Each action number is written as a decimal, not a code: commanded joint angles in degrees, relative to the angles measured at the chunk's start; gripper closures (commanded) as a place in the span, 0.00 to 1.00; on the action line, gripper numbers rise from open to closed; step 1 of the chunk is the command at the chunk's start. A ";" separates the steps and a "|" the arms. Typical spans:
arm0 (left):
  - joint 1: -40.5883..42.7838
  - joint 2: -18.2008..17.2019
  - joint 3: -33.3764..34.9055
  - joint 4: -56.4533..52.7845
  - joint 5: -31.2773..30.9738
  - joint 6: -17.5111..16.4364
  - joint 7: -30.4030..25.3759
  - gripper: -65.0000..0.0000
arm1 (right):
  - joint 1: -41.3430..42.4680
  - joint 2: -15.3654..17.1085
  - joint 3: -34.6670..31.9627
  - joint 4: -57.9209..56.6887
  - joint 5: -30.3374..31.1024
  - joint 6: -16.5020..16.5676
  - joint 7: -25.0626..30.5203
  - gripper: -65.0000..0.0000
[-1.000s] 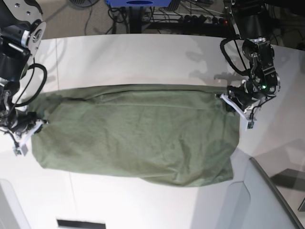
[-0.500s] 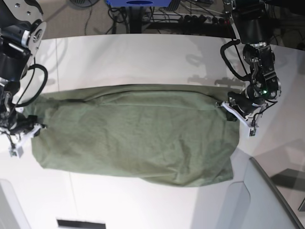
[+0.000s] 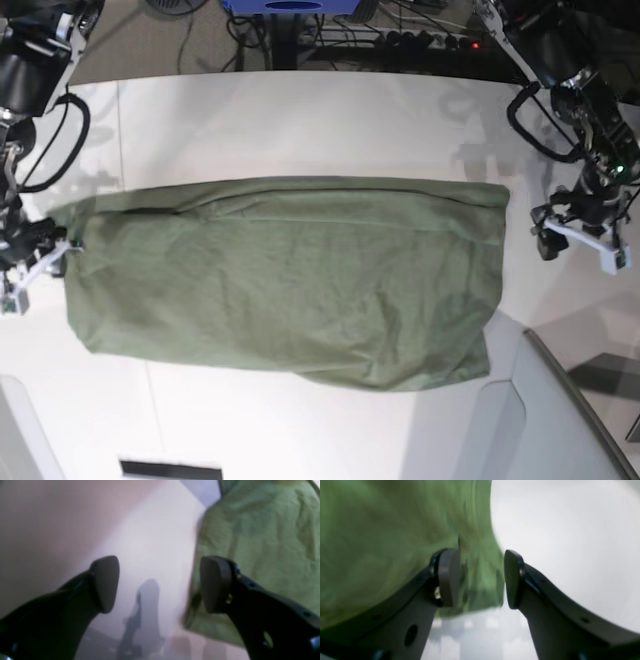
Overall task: Layout the t-shirt on the table in an organized manner, then fold the t-shirt properly
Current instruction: 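Open both grippers and release the folded edge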
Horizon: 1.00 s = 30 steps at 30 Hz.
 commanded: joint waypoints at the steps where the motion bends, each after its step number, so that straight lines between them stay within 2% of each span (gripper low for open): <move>1: 0.69 -0.82 -0.76 2.37 -0.50 -0.03 -0.95 0.25 | 1.52 0.57 -0.06 -0.15 0.99 0.25 1.50 0.57; 5: 6.84 -0.47 -1.02 7.56 -0.58 -0.12 -0.95 0.25 | 3.81 0.84 -0.06 -6.92 0.99 0.25 2.64 0.57; 10: 11.15 -0.74 -1.55 9.06 -1.02 -0.12 -1.03 0.25 | 5.21 0.92 -0.06 -11.93 0.99 0.25 3.34 0.58; 14: 13.70 -2.23 -1.64 8.88 -8.23 -0.12 -1.03 0.25 | 6.18 0.75 -0.06 -13.86 0.99 0.25 3.34 0.60; 16: 14.31 -3.11 -1.64 8.44 -11.84 -0.12 -1.03 0.25 | 6.27 0.66 -0.06 -13.95 0.99 0.25 3.34 0.70; 19: 15.02 -3.46 -1.64 8.53 -14.47 -0.12 -1.03 0.25 | 6.27 0.57 -0.06 -13.95 0.99 0.25 2.99 0.96; 20: 14.93 -3.46 -1.64 8.53 -14.30 -0.12 -1.03 0.25 | 6.27 0.57 -0.06 -13.95 0.99 0.25 2.99 1.00; 26: 14.84 -3.46 -1.64 8.44 -14.30 -0.12 -1.03 0.25 | 6.62 0.57 -0.15 -13.42 0.99 0.25 2.64 1.00; 30: 14.84 -3.46 -1.64 8.44 -14.30 -0.12 -1.03 0.25 | 9.70 0.57 -0.50 -13.42 0.99 0.25 0.00 1.00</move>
